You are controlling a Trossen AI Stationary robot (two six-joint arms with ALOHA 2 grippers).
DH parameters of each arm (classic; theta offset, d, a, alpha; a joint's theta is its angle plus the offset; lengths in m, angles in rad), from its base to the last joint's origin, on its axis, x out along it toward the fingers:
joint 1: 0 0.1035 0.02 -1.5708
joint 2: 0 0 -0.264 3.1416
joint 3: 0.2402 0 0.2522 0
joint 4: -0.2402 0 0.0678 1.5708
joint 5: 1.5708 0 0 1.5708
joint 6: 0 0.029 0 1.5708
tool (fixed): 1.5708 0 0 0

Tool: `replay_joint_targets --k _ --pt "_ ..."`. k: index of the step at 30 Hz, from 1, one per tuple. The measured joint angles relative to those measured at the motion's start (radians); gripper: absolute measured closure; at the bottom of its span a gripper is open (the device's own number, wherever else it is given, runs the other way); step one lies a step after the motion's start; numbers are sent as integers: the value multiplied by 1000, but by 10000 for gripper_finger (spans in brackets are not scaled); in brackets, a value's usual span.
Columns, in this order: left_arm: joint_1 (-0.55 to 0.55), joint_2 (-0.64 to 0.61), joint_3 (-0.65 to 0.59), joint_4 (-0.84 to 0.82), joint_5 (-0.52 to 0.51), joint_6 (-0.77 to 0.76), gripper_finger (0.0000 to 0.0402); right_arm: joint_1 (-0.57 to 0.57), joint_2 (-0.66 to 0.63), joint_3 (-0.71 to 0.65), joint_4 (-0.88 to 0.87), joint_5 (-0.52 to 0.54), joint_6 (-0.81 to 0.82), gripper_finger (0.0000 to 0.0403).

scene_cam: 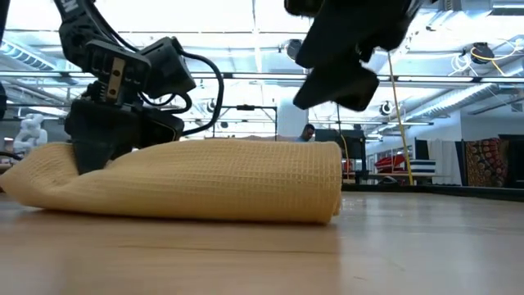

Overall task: Roll towel
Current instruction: Roll the yellow towel

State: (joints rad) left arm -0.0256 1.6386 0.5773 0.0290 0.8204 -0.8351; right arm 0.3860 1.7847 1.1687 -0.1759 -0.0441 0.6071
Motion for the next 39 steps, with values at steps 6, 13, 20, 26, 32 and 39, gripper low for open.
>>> replay_joint_targets --k 6,13,20,26,32,39 --pt "4 0 0 4 -2 1 375 119 36 0 16 261 42 174" --pt "4 0 0 5 -5 2 375 147 95 0 35 390 -58 92" --pt "5 0 0 7 -10 3 375 111 148 0 51 438 -108 81" --pt "5 -1 0 7 -20 4 375 61 148 0 54 410 -173 81" --pt "5 -1 0 11 -23 -18 375 16 194 0 98 274 -191 82" --pt "3 -1 0 9 -24 -21 375 -9 224 0 151 274 -201 89"
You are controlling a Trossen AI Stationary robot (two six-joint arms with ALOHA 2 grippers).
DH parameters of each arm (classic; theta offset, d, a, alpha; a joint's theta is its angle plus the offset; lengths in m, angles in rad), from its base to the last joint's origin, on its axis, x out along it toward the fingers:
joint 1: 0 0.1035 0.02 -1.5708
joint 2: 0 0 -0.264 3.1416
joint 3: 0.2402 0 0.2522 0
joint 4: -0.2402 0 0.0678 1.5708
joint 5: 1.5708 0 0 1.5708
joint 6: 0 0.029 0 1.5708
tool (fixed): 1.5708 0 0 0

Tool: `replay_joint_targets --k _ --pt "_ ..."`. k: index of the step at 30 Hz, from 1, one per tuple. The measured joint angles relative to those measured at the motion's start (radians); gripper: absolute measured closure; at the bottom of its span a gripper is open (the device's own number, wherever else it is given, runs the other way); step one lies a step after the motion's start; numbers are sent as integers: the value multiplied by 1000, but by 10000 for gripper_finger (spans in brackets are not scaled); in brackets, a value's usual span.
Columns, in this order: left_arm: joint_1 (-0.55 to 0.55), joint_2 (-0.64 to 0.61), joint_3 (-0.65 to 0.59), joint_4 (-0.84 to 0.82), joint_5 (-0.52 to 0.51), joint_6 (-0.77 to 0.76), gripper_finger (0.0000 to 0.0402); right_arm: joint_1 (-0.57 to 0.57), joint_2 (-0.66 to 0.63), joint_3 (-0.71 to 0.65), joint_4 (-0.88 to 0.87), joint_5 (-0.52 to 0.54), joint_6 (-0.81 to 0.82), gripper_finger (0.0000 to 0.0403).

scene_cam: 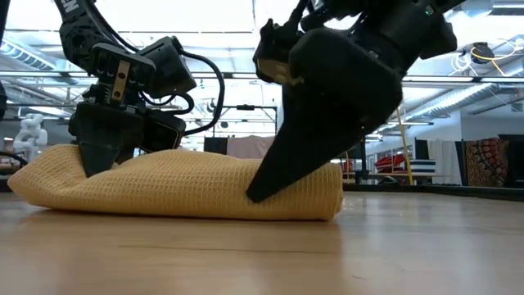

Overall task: Roll towel
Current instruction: Roll the yellow towel

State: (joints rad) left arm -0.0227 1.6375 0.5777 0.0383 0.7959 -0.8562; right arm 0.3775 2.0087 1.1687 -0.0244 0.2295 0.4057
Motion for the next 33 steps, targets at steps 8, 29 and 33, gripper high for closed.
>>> replay_joint_targets --k 8,29,33 --pt "-1 0 0 2 0 -2 375 -5 5 0 -8 -85 -1 90" --pt "-87 -384 0 -122 -162 215 108 -98 13 1 -7 -257 -6 324" --pt "-233 -457 0 -104 -439 338 103 -123 13 1 -4 -343 -7 360"
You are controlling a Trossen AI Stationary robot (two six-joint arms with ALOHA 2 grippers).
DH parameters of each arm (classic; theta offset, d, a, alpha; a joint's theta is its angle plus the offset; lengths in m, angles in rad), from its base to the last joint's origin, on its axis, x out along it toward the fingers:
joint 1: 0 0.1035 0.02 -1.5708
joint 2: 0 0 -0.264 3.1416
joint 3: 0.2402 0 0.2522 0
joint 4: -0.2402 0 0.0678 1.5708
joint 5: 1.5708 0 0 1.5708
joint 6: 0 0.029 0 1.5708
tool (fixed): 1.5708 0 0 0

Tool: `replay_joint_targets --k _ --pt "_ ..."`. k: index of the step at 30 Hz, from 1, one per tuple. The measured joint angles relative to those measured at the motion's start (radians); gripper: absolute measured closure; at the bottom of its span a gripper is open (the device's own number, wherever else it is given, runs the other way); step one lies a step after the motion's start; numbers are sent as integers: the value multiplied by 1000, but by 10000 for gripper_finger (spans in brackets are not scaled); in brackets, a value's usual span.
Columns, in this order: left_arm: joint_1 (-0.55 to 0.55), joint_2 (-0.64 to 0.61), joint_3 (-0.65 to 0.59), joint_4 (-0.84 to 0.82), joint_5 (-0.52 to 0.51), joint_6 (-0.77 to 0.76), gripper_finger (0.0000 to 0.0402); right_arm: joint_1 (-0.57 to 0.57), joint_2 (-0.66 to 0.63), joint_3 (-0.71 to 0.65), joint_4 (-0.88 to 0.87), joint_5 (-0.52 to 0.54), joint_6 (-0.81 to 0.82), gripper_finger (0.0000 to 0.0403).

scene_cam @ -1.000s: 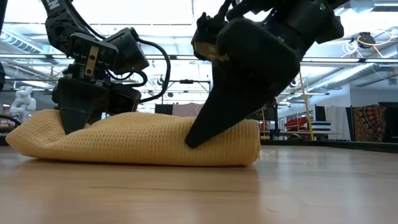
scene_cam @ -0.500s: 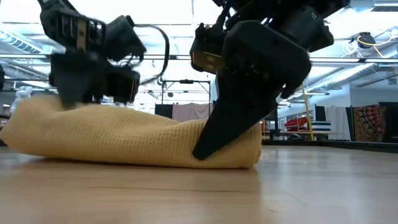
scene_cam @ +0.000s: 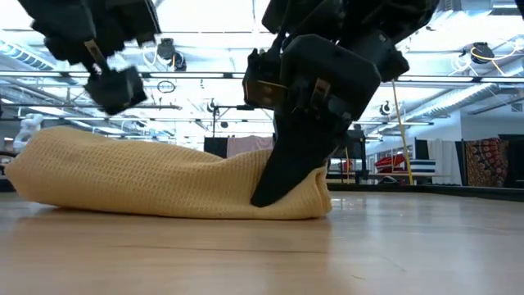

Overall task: Roll towel
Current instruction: Roll the yellow towel

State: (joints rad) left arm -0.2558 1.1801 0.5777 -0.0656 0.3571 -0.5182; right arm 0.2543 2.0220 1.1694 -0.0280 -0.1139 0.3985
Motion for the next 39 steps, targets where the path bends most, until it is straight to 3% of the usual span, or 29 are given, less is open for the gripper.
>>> replay_joint_targets --k 6,13,21,30,35,39 --pt "-185 34 0 38 -359 137 103 -49 0 0 0 -135 -1 386" --pt "-246 137 0 108 -517 162 69 -122 0 -1 -1 -291 44 385" --pt "-257 254 1 150 -579 265 5 -188 0 -1 -4 -383 96 385" --pt "-291 315 1 137 -753 396 10 -234 0 -1 -8 -414 162 385" --pt "-290 371 1 111 -753 375 15 -235 0 -1 -11 -417 191 385" --pt "-288 404 2 112 -743 316 44 -233 0 -1 -11 -426 196 385"
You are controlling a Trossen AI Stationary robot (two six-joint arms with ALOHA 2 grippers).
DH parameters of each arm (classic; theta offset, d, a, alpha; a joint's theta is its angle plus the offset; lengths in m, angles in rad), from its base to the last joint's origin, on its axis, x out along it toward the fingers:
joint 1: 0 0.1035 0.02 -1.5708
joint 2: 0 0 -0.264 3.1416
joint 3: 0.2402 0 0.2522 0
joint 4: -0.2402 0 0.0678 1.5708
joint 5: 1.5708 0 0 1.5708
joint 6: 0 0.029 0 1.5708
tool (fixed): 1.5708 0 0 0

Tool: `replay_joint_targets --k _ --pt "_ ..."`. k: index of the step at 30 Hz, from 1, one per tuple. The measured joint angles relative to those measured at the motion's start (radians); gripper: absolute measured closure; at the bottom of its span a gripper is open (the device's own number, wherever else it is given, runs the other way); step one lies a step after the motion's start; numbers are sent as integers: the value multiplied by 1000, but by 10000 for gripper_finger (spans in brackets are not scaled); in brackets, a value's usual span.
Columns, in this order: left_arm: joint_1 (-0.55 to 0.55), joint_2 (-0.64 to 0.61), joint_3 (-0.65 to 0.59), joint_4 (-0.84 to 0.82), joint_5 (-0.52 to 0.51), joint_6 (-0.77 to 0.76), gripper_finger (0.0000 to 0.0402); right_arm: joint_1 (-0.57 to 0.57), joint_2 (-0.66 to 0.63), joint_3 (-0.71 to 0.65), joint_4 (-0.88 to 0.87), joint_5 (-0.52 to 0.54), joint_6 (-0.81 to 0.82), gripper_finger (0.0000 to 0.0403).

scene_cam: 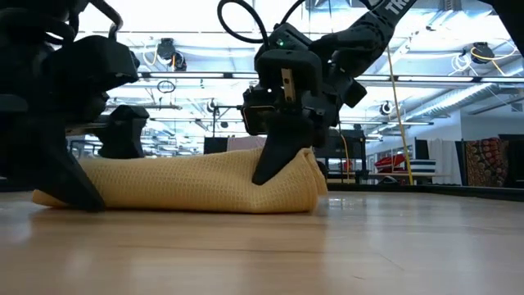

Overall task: Roll towel
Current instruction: Roll the yellow towel

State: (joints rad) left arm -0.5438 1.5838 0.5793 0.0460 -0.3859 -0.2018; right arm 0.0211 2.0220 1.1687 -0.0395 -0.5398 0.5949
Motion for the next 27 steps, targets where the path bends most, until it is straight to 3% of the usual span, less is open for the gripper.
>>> replay_joint_targets --k 3,7,12,16,19,22,27 --pt "0 3 0 8 14 -16 92 0 0 0 0 -13 -1 385" --pt "4 -18 0 8 41 -103 186 0 -2 0 4 -16 3 364" --pt "23 -37 0 5 175 -221 304 0 -69 0 -15 -8 -41 282" --pt "54 -70 0 3 295 -273 372 11 -160 0 -116 66 -112 198" --pt "95 -109 0 6 419 -299 390 49 -239 0 -193 168 -179 142" --pt "136 -149 -1 7 506 -316 383 115 -289 0 -240 290 -231 103" --pt "201 -183 -1 9 598 -314 345 255 -294 0 -215 490 -231 82"
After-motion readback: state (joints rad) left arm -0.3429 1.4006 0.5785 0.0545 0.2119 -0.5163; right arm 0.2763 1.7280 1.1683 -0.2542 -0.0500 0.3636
